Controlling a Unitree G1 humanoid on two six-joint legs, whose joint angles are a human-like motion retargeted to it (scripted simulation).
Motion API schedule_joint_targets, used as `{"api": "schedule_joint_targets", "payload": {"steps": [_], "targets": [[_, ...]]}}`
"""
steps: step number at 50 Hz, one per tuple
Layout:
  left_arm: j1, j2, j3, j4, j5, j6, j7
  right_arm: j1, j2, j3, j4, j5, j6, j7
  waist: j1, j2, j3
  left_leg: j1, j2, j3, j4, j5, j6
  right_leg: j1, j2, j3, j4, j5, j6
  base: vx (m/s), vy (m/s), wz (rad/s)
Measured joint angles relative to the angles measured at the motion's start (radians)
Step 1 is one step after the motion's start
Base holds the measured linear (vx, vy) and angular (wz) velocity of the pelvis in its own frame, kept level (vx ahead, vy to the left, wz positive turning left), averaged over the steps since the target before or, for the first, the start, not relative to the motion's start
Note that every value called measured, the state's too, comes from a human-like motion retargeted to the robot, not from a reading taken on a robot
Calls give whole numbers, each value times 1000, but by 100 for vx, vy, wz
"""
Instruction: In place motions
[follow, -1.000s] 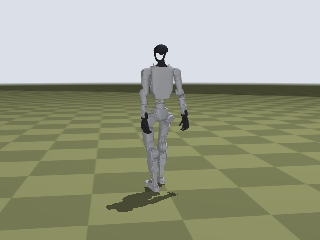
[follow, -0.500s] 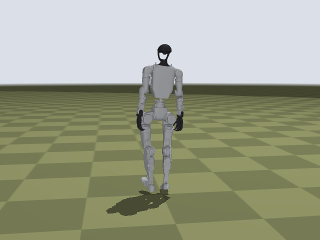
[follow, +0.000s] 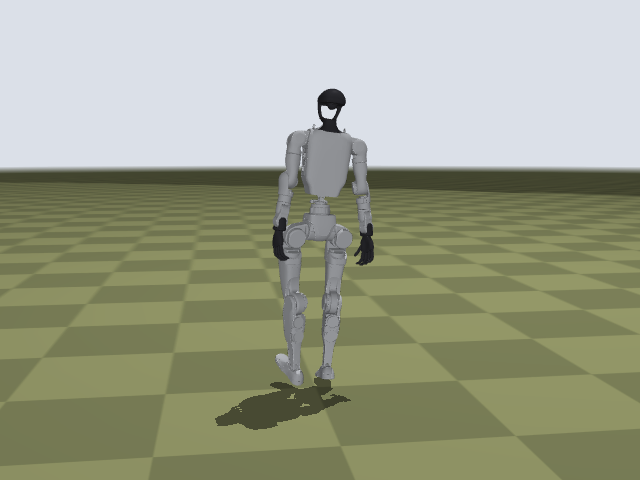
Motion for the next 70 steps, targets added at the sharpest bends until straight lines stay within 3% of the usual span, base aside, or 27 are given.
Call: {"api": "schedule_joint_targets", "payload": {"steps": [13, 17, 22, 28, 32, 35, 40, 45, 48, 53, 56, 57, 58, 60, 64, 67, 70], "targets": [[60, 6, 69, -41, 21, -2, -25, 63, -2, 46, -200, -123, -50, 41, -21, 14, -19, -32, 28, 25, 120, -54, -32, 19, 29, 47, -4, -28, -32, -8, -11, 10], [69, 11, 73, -67, 38, -2, -10, 48, -10, 64, -189, -113, -60, 17, -14, -19, 17, -156, -1, 95, 419, -141, 65, 48, -30, 60, 11, -33, -27, -10, 1, -20], [60, 25, 59, -106, 45, -10, -16, 13, -20, 101, -143, -115, -52, -9, 55, 16, 90, -361, 44, 108, 338, -144, -59, 94, -6, 22, 11, -24, -38, -13, 6, -27], [24, 14, 69, -91, -50, -19, -34, -44, -11, 122, -120, -122, -36, 23, 279, -5, 199, -703, 186, -2, 254, -158, -216, 122, -12, 123, 34, -13, -88, -11, -5, -117], [-11, -22, 110, -64, -143, -18, -43, -85, -6, 111, -142, -104, -51, 21, 405, -94, 285, -876, 191, -107, 311, -161, -235, 88, -120, 269, 123, -46, -86, -10, 7, -124], [-9, -39, 139, -50, -184, -20, -55, -95, -2, 118, -158, -89, -66, 28, 433, -148, 323, -921, 183, -188, 315, -164, -235, 77, -174, 329, 167, -64, -85, 7, 4, -67], [19, -44, 147, -41, -178, -21, -51, -79, -5, 141, -149, -81, -74, 21, 406, -164, 302, -874, 186, -179, 248, -169, -235, 77, -173, 331, 174, -69, -85, 11, 0, -2], [32, -26, 150, -33, -160, -25, -32, -61, 1, 124, -109, -126, -63, 1, 380, -104, 249, -666, 230, -166, 246, -237, -232, 103, -56, 260, 103, -32, -108, 3, -24, 12], [50, -22, 161, -12, -157, -27, -22, -31, -7, 92, -80, -154, -54, -21, 331, -83, 182, -548, 143, -199, 353, -267, -146, 93, -39, 217, 77, -23, -92, 12, 0, 50], [84, -21, 225, 21, -161, -17, -1, 28, -36, 72, -19, -175, -24, -65, 161, -58, 56, -351, 42, -96, 569, -258, -32, 72, -21, 158, 38, -24, -64, 20, 11, 87], [83, -17, 253, 6, -158, -21, 3, 47, -54, 67, 20, -181, 0, -100, 68, -45, 11, -202, -7, -73, 502, -161, 13, 67, -14, 122, 18, -31, -48, 8, 11, 109], [72, -11, 261, 3, -154, -19, 3, 42, -63, 63, 42, -185, 10, -112, 34, -24, 10, -148, -14, -87, 446, -133, -1, 71, 3, 102, 16, -39, -46, 9, 11, 134], [66, -6, 264, -3, -149, -20, 7, 46, -67, 57, 56, -187, 16, -121, 10, -5, 10, -82, -17, -96, 353, -153, -70, 75, 25, 90, 15, -46, -45, 14, 10, 116], [53, 6, 254, -20, -142, -23, 16, 61, -73, 42, 77, -184, 23, -134, -18, 18, 2, 9, 23, 66, 168, -179, -47, 79, 49, 61, 9, -56, -41, 17, 6, 95], [10, 24, 203, -56, -122, -20, 9, 61, -63, 18, 114, -127, 46, -126, -56, 21, 2, 56, 31, -9, -6, -36, -98, 100, 48, -12, -15, -63, -26, 6, 6, 107], [-24, 27, 149, -103, -113, -37, 9, 45, -38, -25, 99, -74, 32, -103, -49, 14, -12, -8, 5, -49, 0, -25, -76, 58, 26, -44, -17, -59, -16, -12, 7, 71], [-52, 40, 84, -137, -107, -39, 3, 15, -14, -11, 66, -7, 7, -53, 35, -6, 23, -29, 7, -9, 40, -44, -70, 50, 17, -31, -19, -43, -15, -5, -1, -51]]}}
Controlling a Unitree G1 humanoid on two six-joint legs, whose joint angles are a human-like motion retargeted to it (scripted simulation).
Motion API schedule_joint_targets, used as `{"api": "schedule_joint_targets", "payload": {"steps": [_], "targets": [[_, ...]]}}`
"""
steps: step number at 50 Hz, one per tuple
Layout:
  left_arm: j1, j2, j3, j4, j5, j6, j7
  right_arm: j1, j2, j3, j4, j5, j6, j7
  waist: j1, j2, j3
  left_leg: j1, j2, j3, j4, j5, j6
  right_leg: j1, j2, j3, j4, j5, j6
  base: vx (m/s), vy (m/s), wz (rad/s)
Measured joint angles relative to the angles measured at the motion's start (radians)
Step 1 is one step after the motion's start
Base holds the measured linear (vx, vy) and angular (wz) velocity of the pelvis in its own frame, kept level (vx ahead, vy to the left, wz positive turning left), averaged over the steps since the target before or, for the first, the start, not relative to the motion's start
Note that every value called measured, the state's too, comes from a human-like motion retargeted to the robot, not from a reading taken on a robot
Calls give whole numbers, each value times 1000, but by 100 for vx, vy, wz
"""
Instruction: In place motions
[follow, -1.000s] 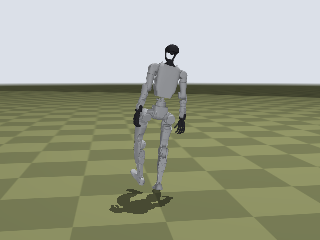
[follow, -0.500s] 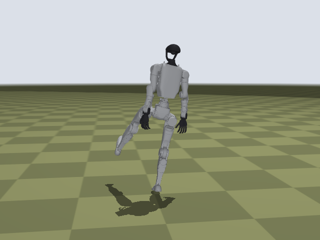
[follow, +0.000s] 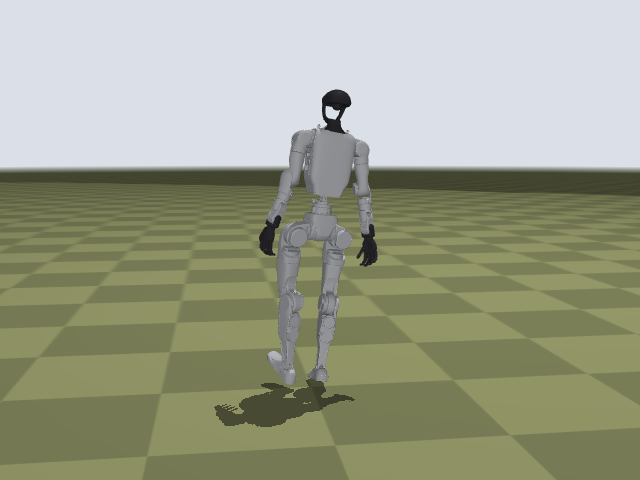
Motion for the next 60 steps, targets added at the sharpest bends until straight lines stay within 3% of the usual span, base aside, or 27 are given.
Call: {"api": "schedule_joint_targets", "payload": {"steps": [5, 10, 13, 15, 19, 28, 30, 33, 35, 37, 42, 45, 49, 52, 55, 60], "targets": [[24, -22, -10, 13, 14, -9, -22, -82, 39, 37, -79, -42, -12, 27, 35, -18, 19, -7, -11, 33, 15, 7, 17, -24, -22, 37, 7, 15, 13, -4, 8, -28], [40, -50, 27, 109, -26, -15, 23, -130, 61, 85, -199, -30, -60, 118, 31, -31, 6, -16, 5, 133, 128, -53, -14, -56, -44, 37, 1, 38, 27, 8, 11, -21], [59, -77, 58, 140, -61, -30, 43, -154, 65, 99, -245, -22, -81, 143, 54, -34, 26, 23, -19, 63, 80, -78, -4, -38, -41, 50, 5, 42, 33, 10, 20, -74], [82, -96, 79, 157, -74, -35, 34, -159, 65, 104, -257, -32, -86, 142, 40, -28, 25, 58, -16, 134, 51, -105, 27, -28, -42, 70, 13, 41, 43, 25, 23, -28], [105, -109, 132, 185, -58, -21, 1, -143, 73, 125, -227, -14, -82, 102, -33, 3, -38, 49, -24, 89, 1, -95, 48, -50, -32, 56, 15, 36, 57, 24, 23, 14], [83, -63, 18, 111, 17, -38, -9, -83, 43, 25, -38, 65, -9, 69, 47, -48, -19, 89, -87, 44, 1, -104, 94, 1, -94, 13, 44, 16, 97, 16, 15, 18], [72, -53, -2, 99, 10, -56, -6, -67, 37, -1, -25, 65, -10, 48, 58, -52, -17, 90, -90, 35, 9, -108, 100, -3, -106, 1, 93, -8, 87, 9, 14, 21], [77, -54, 9, 81, -19, -82, -29, -47, 28, -17, -33, 11, -37, 57, 33, -27, -27, 80, -50, 21, 18, -108, 99, -93, -58, 55, 246, -35, -2, 8, 3, 22], [79, -56, 10, 77, -65, -97, -56, -40, 18, -12, -41, -45, -45, 56, -23, -26, -21, 81, -42, 6, 17, -95, 99, -150, -29, 25, 264, -37, 22, -1, -5, 69], [68, -56, 16, 81, -109, -102, -77, -39, 3, -3, -47, -80, -52, 37, -81, -45, 7, 101, -53, -15, 12, -84, 97, -206, -18, 25, 228, -50, 63, -13, -3, 84], [4, -50, 20, 70, -182, -120, -75, -47, -46, 3, -49, -93, -75, -33, -283, -107, 181, 215, -54, -89, -2, -63, 104, -436, 7, -46, 113, -91, 110, -24, 4, 90], [-46, -32, 3, 60, -187, -122, -69, -57, -56, -21, -33, -30, -71, -36, -423, -112, 289, 246, -11, -152, 12, -48, 111, -596, 16, -43, 117, -93, 88, -24, 15, 132], [-119, 4, 8, 75, -167, -76, -75, -51, -53, -59, 20, 79, -67, -9, -599, -105, 397, 230, 73, -260, 67, -29, 100, -772, -40, -48, 161, -101, 58, -12, 10, 165], [-157, 23, -5, 78, -136, -49, -37, -20, -49, -81, 48, 142, -45, -7, -628, -96, 419, 211, 113, -262, 98, -28, 87, -864, -77, -43, 174, -108, 44, 3, -1, 78], [-164, 33, -63, 76, -112, -37, 14, 32, -40, -99, 48, 162, -7, -6, -605, -77, 397, 201, 122, -263, 116, -28, 79, -894, -98, -34, 176, -112, 43, 16, -9, 36], [-149, 35, -122, 93, -80, -23, 33, 41, -12, -100, 48, 129, -22, 36, -550, -86, 341, 207, 101, -250, 116, -16, 60, -791, -109, 2, 182, -100, 60, 12, -2, 7]]}}
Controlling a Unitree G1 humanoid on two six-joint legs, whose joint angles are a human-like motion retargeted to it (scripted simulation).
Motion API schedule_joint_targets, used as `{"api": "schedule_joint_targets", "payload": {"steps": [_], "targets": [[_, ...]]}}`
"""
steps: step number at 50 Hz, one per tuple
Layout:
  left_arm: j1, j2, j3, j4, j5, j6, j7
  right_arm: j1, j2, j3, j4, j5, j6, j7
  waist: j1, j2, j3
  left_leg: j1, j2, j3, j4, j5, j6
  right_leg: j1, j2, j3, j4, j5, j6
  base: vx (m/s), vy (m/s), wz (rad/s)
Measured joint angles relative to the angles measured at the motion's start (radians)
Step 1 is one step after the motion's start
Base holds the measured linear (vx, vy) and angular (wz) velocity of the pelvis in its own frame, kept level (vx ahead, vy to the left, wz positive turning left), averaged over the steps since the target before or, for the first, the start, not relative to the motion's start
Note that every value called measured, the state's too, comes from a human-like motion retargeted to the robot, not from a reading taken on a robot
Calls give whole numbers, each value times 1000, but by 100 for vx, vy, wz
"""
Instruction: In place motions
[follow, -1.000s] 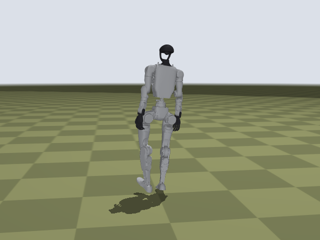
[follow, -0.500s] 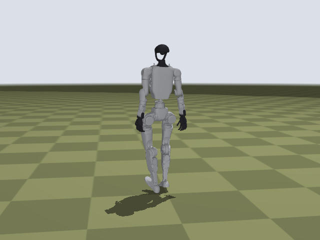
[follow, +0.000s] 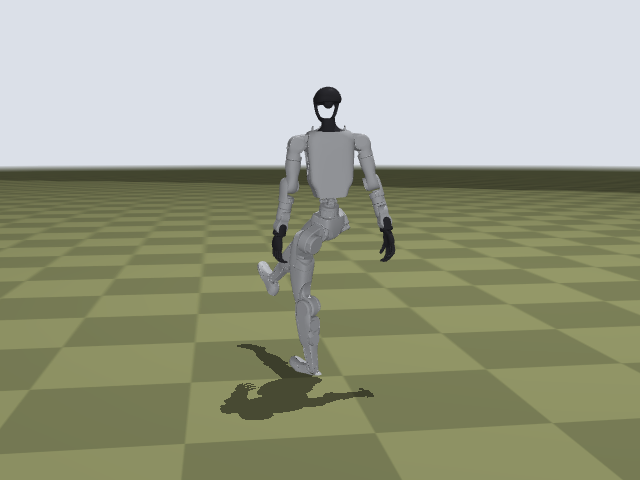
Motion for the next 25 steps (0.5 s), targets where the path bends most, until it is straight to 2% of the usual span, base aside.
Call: {"api": "schedule_joint_targets", "payload": {"steps": [7, 10, 14, 20, 22, 23, 25], "targets": [[49, -40, 78, 39, -9, 6, -12, -78, 21, 69, -94, -48, -51, 29, 100, -35, -101, 25, -82, 69, -44, -1, 12, 292, 45, 89, 36, 37, 12, 11, 2, -60], [93, -67, 85, 49, -12, 5, -18, -86, 29, 88, -140, -48, -73, 24, 141, -15, -164, 15, -103, 62, -74, 0, 19, 438, 57, 106, 40, 75, 6, 11, 1, -51], [123, -85, 85, 61, 19, 19, -44, -129, 32, 98, -185, -32, -82, 51, 283, 10, -225, -8, -127, 124, -79, -30, 24, 576, 82, 180, 104, 104, -4, 10, 0, -113], [180, -128, 114, 61, 32, 21, -62, -162, 58, 140, -246, -36, -96, 88, 440, 41, -299, -30, -143, 248, -125, -53, 30, 766, 55, 202, 32, 164, -63, -1, -1, -112], [190, -139, 129, 59, 31, 21, -65, -170, 66, 164, -271, -49, -103, 102, 470, 29, -305, -29, -165, 286, -142, -55, 32, 819, 18, 192, -17, 196, -37, -9, -8, -91], [193, -142, 136, 59, 30, 21, -68, -172, 70, 176, -284, -57, -106, 108, 477, 19, -309, -30, -180, 298, -150, -55, 34, 840, -2, 180, -40, 169, 9, -11, -11, -69], [201, -145, 148, 60, 29, 22, -71, -171, 78, 204, -305, -82, -118, 115, 495, 9, -316, -32, -198, 327, -165, -60, 37, 860, -31, 126, -95, 117, 42, -12, -11, -66]]}}
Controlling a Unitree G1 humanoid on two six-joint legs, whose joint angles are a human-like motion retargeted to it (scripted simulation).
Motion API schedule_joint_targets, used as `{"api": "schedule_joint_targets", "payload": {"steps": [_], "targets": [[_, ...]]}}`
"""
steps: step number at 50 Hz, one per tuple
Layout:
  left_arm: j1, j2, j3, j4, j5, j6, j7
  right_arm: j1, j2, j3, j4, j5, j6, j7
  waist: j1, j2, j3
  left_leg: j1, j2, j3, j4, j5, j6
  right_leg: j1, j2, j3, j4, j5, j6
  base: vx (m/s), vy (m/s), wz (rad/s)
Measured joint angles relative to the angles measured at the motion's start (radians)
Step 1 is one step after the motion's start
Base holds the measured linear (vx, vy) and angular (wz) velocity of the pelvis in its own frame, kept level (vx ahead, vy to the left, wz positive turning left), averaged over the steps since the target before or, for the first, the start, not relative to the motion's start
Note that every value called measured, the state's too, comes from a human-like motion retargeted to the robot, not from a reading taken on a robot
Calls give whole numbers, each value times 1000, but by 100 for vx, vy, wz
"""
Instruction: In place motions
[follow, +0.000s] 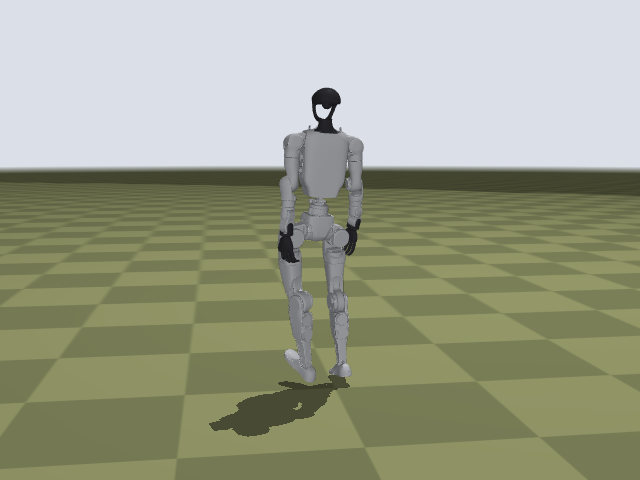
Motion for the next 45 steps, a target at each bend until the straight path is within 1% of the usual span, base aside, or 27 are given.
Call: {"api": "schedule_joint_targets", "payload": {"steps": [2, 5, 7, 10, 12, 13, 17, 20, 23, 25, 33, 35, 40, 45], "targets": [[1, 4, 10, 2, 3, 3, -2, 3, 2, 16, -10, -29, -8, 3, 25, -4, -5, -3, -3, 31, -10, -3, -3, -13, -4, -3, -35, 4, 0, -15, -15, -72], [-11, 12, 12, 14, 9, 16, -4, 9, -6, 5, 7, -93, -5, -8, 74, -21, -37, -43, -15, 71, -20, 2, -15, -76, -21, -4, -53, 28, 12, -18, -9, -41], [-21, 10, 1, 19, -5, 17, 4, 21, -12, -20, 32, -119, 3, -29, 98, 5, -43, -75, 16, 75, -9, 7, -20, -101, 1, 2, -59, 40, 18, -18, -20, -6], [-43, 2, -4, 11, -48, 5, 5, 27, -21, -35, 72, -126, 13, -63, 99, 24, -13, -97, 48, 83, 8, 11, -28, -115, 29, 18, -56, 44, 5, -21, -23, -12], [-58, 6, 0, 2, -53, 1, -16, 27, -26, -34, 109, -123, 27, -85, 78, 31, 14, -95, 62, 89, 10, 16, -34, -107, 44, 23, -57, 44, -2, -19, -16, 3], [-60, 7, 1, -2, -44, 1, -27, 33, -29, -36, 128, -123, 36, -96, 66, 35, 17, -95, 68, 89, 9, 18, -39, -105, 50, 20, -59, 44, -5, -12, -10, 28], [-55, 19, -17, -19, 9, 0, -34, 56, -46, -55, 220, -120, 88, -137, 32, 45, -1, -119, 85, 72, 15, 24, -54, -115, 61, 7, -63, 43, -14, -6, -10, 38], [-49, 30, -50, -21, 31, -3, -20, 77, -53, -80, 263, -116, 136, -156, 42, 43, -3, -131, 91, 61, 26, 22, -62, -117, 67, -3, -67, 44, -23, -2, -11, 21], [-44, 33, -62, -16, 35, -5, -30, 90, -51, -104, 277, -108, 155, -159, 56, 39, 7, -134, 97, 61, 38, 19, -70, -118, 72, 3, -58, 44, -32, -5, -10, 1], [-38, 32, -57, -10, 26, -7, -35, 92, -49, -110, 276, -99, 156, -154, 58, 38, 15, -133, 103, 65, 43, 18, -73, -123, 77, 20, -45, 39, -42, -6, -7, 0], [-13, 20, -10, 26, -41, -21, -15, 73, -36, -90, 216, -69, 135, -122, -70, 40, 20, -96, 95, -13, 30, 10, -84, -93, 68, -71, -48, 25, -50, -2, -3, 56], [-7, 17, -2, 29, -51, -21, -9, 71, -34, -82, 203, -65, 130, -116, -66, 41, 14, -96, 99, -10, 29, 13, -86, -90, 69, -71, -50, 26, -50, 0, 0, 0], [-6, 27, -15, 21, -39, -21, 3, 51, -30, -60, 175, -62, 120, -98, -5, 42, 14, -106, 111, 40, 32, 21, -81, -92, 83, -22, -51, 33, -56, 0, -1, -42], [-11, 42, -40, 10, -3, -18, 13, 33, -26, -46, 153, -69, 111, -86, 0, 45, 6, -112, 114, 36, 30, 26, -84, -93, 88, -18, -53, 28, -57, 0, 0, 0]]}}
